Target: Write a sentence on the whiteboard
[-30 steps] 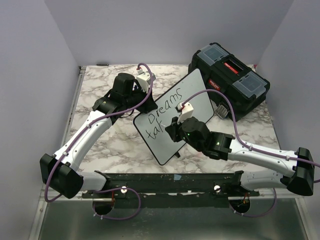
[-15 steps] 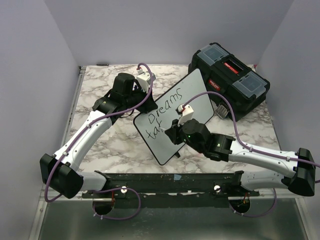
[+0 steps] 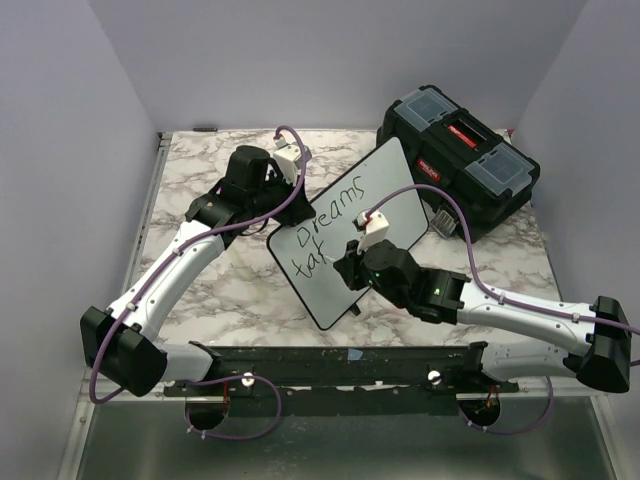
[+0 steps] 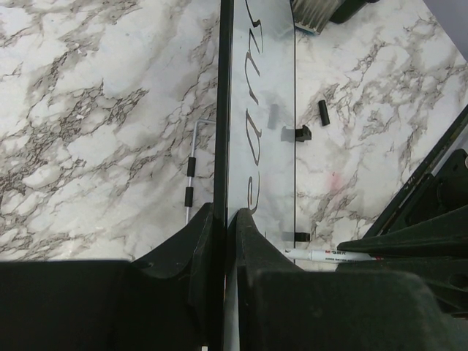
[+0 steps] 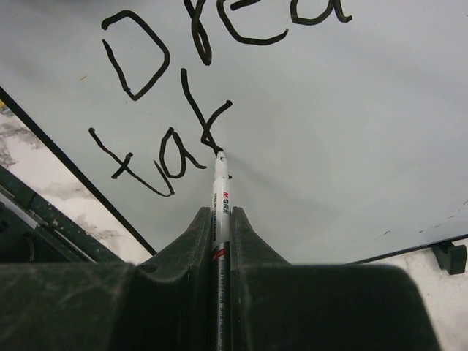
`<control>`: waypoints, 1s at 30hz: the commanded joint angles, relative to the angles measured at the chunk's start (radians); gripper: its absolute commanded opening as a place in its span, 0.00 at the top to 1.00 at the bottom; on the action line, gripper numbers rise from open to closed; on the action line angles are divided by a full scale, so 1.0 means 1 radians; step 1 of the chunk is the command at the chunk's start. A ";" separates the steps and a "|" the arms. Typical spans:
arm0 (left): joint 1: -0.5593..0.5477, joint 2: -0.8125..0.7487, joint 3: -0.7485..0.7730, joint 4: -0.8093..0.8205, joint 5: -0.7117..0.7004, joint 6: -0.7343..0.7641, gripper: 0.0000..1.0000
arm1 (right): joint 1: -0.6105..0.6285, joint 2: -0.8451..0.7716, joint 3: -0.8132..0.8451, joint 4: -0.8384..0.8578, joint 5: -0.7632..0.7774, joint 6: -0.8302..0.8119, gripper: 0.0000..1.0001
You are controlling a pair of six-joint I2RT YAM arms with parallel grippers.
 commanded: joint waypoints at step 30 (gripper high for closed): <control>-0.040 0.032 -0.040 -0.153 -0.036 0.060 1.00 | -0.012 -0.084 0.039 -0.144 0.147 -0.082 0.99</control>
